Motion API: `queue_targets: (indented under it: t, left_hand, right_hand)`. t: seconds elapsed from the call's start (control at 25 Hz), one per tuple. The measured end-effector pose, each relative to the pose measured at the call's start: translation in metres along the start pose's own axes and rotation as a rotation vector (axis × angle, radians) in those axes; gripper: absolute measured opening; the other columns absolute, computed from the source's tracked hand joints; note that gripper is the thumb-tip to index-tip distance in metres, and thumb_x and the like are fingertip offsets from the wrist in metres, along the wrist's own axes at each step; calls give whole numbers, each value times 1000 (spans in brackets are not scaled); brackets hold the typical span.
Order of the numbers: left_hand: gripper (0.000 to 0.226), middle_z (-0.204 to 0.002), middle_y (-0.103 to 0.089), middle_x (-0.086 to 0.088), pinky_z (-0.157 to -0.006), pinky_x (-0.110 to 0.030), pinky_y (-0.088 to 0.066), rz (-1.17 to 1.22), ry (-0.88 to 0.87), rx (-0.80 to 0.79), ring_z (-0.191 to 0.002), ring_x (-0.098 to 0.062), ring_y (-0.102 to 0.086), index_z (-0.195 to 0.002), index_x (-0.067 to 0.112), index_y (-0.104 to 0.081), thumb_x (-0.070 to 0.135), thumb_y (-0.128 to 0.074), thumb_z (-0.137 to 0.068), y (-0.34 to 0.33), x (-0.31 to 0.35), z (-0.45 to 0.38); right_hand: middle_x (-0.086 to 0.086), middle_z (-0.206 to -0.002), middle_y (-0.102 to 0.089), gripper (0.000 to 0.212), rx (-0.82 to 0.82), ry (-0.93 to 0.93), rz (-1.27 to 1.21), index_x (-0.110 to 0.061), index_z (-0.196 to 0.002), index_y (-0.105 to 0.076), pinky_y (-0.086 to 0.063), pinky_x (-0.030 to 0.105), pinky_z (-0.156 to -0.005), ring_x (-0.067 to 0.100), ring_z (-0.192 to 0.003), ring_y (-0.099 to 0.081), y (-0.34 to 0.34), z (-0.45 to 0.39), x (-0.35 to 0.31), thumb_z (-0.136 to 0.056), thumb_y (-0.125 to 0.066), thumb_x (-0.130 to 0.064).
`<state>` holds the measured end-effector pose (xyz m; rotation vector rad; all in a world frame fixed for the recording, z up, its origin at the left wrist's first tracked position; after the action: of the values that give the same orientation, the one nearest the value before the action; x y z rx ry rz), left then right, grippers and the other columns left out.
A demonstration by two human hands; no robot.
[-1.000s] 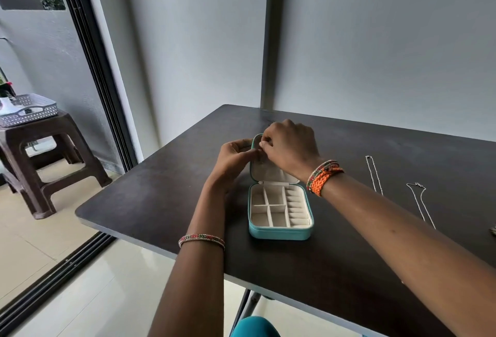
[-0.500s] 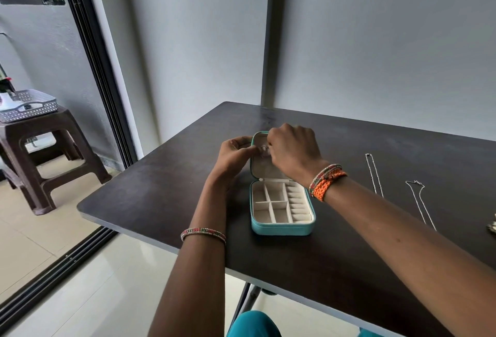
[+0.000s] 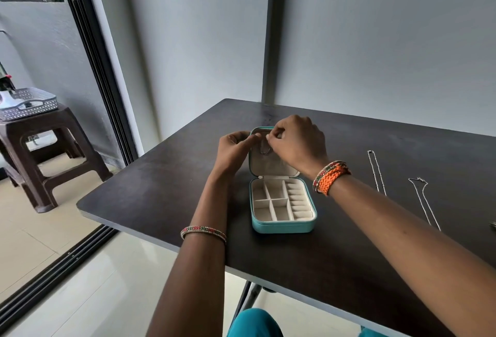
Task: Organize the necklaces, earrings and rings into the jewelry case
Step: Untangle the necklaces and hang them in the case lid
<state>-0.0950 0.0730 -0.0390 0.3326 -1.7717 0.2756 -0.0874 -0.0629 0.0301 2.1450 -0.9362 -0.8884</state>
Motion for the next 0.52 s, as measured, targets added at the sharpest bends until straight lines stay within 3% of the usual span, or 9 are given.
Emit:
queue_targets:
  t: [0.08, 0.2, 0.36, 0.52]
  left_hand:
    - [11, -60, -63, 13, -48, -10, -37, -11, 31, -13, -50, 9, -53, -95, 7, -67, 15, -63, -89, 0, -4, -1]
    - [3, -69, -65, 9, -55, -21, -35, -36, 75, -22, -57, 5, -54, -85, 19, -66, 19, -68, -84, 3, -12, -5]
    - [11, -56, -66, 13, -54, -15, -45, 25, -14, -23, -55, 4, -58, -79, 14, -65, 6, -63, -87, 2, -5, -4]
    - [17, -66, -67, 5, -59, -16, -48, 26, -65, -31, -59, 0, -58, -78, 12, -66, 3, -58, -90, -2, -1, -3]
  right_hand:
    - [4, -82, -72, 19, 0, -34, -20, -15, -81, -74, -38, 23, -61, 24, -78, -66, 0, -2, 3, -83, -61, -28]
    - [3, -79, -71, 17, -20, -37, -23, -15, -78, -74, -42, 25, -61, 25, -77, -66, -2, -5, 2, -80, -63, -28]
    - [2, -78, -71, 15, -33, -29, -35, -16, -76, -74, -42, 25, -61, 23, -76, -65, -4, -7, 1, -79, -64, -26]
    - [2, -80, -72, 17, -38, -62, -84, -17, -77, -75, -53, 31, -66, 22, -78, -66, -7, -6, 6, -79, -65, -30]
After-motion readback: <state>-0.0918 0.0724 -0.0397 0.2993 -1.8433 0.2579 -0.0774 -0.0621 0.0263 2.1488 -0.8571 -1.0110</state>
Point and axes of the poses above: each hand's wrist, its own z-axis away from the middle knuckle, its own y-axis out of the back of the hand, x = y × z, the point moved 9 cm from there along -z, towards the middle knuckle
